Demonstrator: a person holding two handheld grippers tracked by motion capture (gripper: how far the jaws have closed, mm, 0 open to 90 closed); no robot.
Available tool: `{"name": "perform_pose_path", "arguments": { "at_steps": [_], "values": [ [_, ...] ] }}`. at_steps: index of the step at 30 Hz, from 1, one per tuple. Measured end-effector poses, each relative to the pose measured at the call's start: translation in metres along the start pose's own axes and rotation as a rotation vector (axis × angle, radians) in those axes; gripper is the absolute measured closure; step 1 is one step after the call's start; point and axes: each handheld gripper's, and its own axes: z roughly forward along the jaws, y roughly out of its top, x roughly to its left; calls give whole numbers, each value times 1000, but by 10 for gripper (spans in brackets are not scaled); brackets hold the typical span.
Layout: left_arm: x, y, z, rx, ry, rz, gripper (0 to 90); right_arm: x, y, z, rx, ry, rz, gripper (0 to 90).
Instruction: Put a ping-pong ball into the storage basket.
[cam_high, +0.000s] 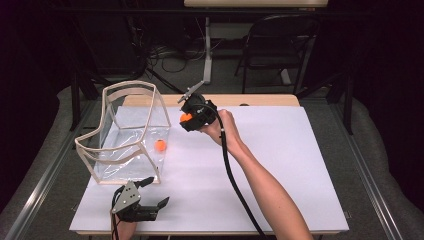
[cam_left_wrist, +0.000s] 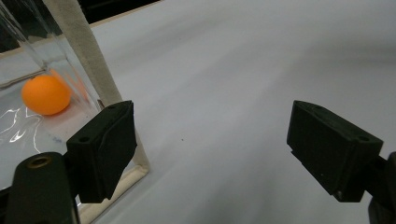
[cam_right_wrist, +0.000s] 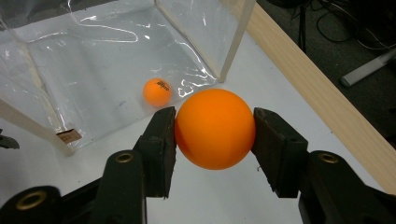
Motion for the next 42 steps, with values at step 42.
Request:
{"name": "perform_pose_path", "arguments": {
  "at_steps": [42],
  "values": [
    [0,0,0,1,-3,-3,158,7,41,-18,-32,-3,-30,510]
  ]
}}
